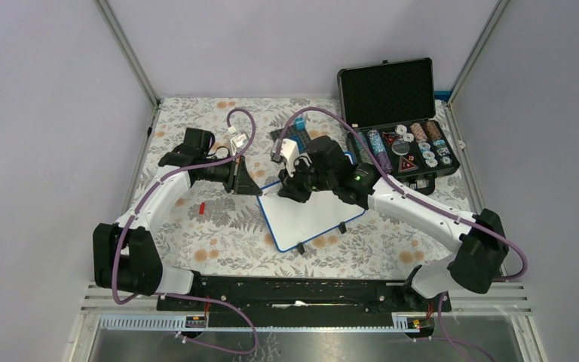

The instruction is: Write a sentence on the whiteboard

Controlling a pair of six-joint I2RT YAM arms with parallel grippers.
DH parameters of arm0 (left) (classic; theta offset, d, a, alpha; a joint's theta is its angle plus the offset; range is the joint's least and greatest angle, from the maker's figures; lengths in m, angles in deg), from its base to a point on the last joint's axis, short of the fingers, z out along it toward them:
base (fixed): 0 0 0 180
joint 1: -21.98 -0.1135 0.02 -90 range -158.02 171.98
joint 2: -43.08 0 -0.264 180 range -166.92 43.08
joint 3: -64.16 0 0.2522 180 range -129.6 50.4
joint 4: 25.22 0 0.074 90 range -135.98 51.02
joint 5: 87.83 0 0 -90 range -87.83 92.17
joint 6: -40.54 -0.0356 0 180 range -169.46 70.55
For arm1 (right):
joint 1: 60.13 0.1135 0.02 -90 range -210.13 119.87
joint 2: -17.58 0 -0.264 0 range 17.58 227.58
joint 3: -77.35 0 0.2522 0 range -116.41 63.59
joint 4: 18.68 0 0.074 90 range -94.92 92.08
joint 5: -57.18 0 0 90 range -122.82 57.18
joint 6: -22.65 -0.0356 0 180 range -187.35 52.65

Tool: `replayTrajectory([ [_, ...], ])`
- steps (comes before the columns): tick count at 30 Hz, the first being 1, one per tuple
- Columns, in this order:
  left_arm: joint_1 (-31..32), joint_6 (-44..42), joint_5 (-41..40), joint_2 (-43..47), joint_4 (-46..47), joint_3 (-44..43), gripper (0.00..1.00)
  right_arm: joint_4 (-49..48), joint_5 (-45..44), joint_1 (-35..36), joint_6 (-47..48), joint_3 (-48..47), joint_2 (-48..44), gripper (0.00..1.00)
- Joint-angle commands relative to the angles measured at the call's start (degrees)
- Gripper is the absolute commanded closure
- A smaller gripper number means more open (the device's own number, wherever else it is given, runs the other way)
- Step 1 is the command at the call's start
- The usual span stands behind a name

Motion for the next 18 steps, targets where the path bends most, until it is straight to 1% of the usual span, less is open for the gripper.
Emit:
replayTrajectory([
  [1,0.18,-0.48,0.68,1.61,0.42,0.53,1.0,-1.83,-0.53,0.92,-0.24,-2.69,0.92,1.0],
  [9,0.22,-0.56,0.72,1.53,0.41,0.53,1.0,-1.73,-0.79,1.98,0.61,-1.73,0.87,1.0],
  [18,0.23,-0.56,0.55,1.44,0.42,0.53,1.0,-1.28,-2.64,1.99,2.0,0.67,-1.45,1.0],
])
